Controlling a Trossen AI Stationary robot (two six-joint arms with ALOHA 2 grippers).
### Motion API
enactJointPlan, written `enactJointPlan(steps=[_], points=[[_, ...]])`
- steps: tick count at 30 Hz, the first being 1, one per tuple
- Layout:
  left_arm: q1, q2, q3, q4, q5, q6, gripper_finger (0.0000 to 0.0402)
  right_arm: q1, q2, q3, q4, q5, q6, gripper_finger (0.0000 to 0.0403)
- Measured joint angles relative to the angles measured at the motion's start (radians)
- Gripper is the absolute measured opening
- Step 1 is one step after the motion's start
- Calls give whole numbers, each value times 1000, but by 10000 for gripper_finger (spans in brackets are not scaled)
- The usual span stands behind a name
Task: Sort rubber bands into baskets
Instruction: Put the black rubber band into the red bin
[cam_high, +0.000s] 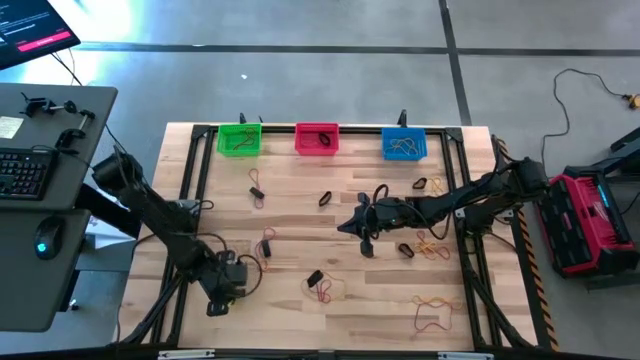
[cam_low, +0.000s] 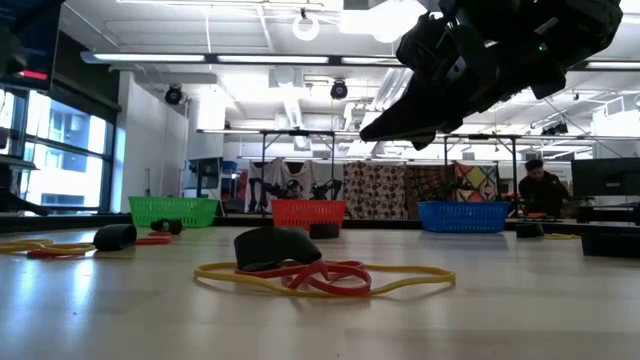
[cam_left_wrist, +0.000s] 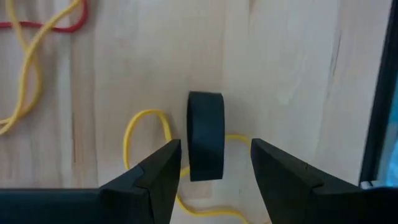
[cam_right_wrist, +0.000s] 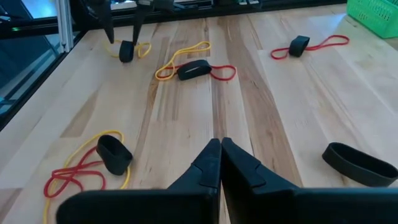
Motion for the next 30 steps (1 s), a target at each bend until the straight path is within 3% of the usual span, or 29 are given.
enactJointPlan(steps=[6,10,21,30], points=[[-8,79,40,-43,6,2,187,0,0,0,0,0,-7,0],[-8,106,74,-123,6,-6,165,0,0,0,0,0,-8,0],[7,108,141,-230,11,68,12,0,0,0,-2,0,-8,0],[62,108,190,-261,9,146,1,0,0,0,-8,0,-8,0]])
